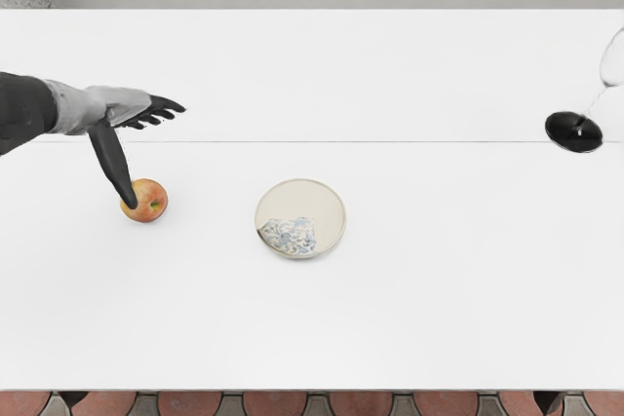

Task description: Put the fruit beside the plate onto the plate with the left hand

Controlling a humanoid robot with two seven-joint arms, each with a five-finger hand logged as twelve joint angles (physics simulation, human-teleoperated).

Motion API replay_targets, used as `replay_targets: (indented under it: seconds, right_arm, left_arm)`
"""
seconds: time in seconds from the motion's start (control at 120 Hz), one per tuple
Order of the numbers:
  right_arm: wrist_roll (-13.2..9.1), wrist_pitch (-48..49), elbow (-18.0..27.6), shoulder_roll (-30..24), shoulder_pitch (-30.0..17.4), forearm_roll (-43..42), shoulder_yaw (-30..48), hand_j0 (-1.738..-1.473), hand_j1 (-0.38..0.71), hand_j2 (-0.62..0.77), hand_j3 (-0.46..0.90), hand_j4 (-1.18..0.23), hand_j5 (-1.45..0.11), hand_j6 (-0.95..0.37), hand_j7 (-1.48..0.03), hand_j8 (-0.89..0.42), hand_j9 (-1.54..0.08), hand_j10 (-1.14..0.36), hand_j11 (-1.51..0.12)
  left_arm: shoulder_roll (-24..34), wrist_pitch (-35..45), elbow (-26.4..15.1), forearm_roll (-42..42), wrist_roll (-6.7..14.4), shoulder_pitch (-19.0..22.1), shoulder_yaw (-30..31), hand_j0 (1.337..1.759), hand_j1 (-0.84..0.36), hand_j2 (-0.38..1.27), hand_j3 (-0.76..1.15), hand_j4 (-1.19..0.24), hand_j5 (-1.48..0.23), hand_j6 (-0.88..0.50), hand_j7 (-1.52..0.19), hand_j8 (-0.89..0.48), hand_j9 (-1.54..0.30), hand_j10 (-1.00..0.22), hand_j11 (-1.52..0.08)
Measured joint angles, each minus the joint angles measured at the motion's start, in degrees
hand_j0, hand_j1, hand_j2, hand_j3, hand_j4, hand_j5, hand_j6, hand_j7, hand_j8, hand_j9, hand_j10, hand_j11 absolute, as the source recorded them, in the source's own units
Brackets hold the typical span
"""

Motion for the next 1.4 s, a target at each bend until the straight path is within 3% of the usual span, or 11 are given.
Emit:
replay_targets:
  seconds: [0.042,0.092,0.233,0.4,0.867,1.4]
  right_arm:
    - [0.00,-0.01,0.01,0.00,0.08,0.00,0.00,-1.658,-0.35,0.00,0.00,0.00,0.00,0.00,0.00,0.00,0.00,0.00,0.00]
    - [0.00,0.00,0.01,0.00,0.18,-0.01,0.00,-1.658,-0.35,0.00,0.00,0.00,0.00,0.00,0.00,0.00,0.00,0.00,0.00]
    - [0.00,0.03,0.06,0.00,0.32,-0.05,0.00,-1.658,-0.35,0.00,0.00,0.00,0.00,0.00,0.00,0.00,0.00,0.00,0.00]
    - [0.00,0.05,0.14,0.00,0.41,-0.08,0.00,-1.658,-0.35,0.00,0.00,0.00,0.00,0.00,0.00,0.00,0.00,0.00,0.00]
    - [0.00,0.05,0.20,0.00,0.49,-0.08,-0.06,-1.658,-0.35,0.00,0.00,0.00,0.00,0.00,0.00,0.00,0.00,0.00,0.00]
    - [0.04,0.05,0.20,0.00,0.52,-0.08,-0.09,-1.658,-0.35,0.00,0.00,0.00,0.00,0.00,0.00,0.00,0.00,0.00,0.00]
  left_arm:
    - [-0.39,4.56,-1.26,4.18,0.00,3.68,0.74,1.658,0.26,0.02,0.00,-0.08,-0.10,-0.08,-0.10,-0.08,-0.10,-0.08,-0.10]
    - [-4.76,10.98,-2.45,10.43,0.00,7.95,1.57,1.658,0.25,0.02,0.00,-0.09,-0.11,-0.09,-0.11,-0.09,-0.11,-0.09,-0.11]
    - [-6.05,23.01,-3.86,20.69,0.00,8.83,4.54,1.658,0.19,0.03,0.00,-0.14,-0.17,-0.14,-0.17,-0.14,-0.17,-0.14,-0.17]
    - [-6.28,30.73,-4.00,24.77,0.00,10.95,9.40,1.658,0.12,0.04,0.00,-0.20,-0.25,-0.20,-0.25,-0.20,-0.25,-0.19,-0.25]
    - [-7.34,34.33,-3.02,25.81,0.00,14.33,11.22,1.658,0.07,0.05,0.00,-0.24,-0.31,-0.24,-0.30,-0.24,-0.30,-0.24,-0.30]
    - [-7.43,34.87,-0.71,26.72,0.00,15.28,11.44,1.657,-0.01,0.02,0.00,-0.31,-0.41,-0.31,-0.41,-0.31,-0.41,-0.31,-0.41]
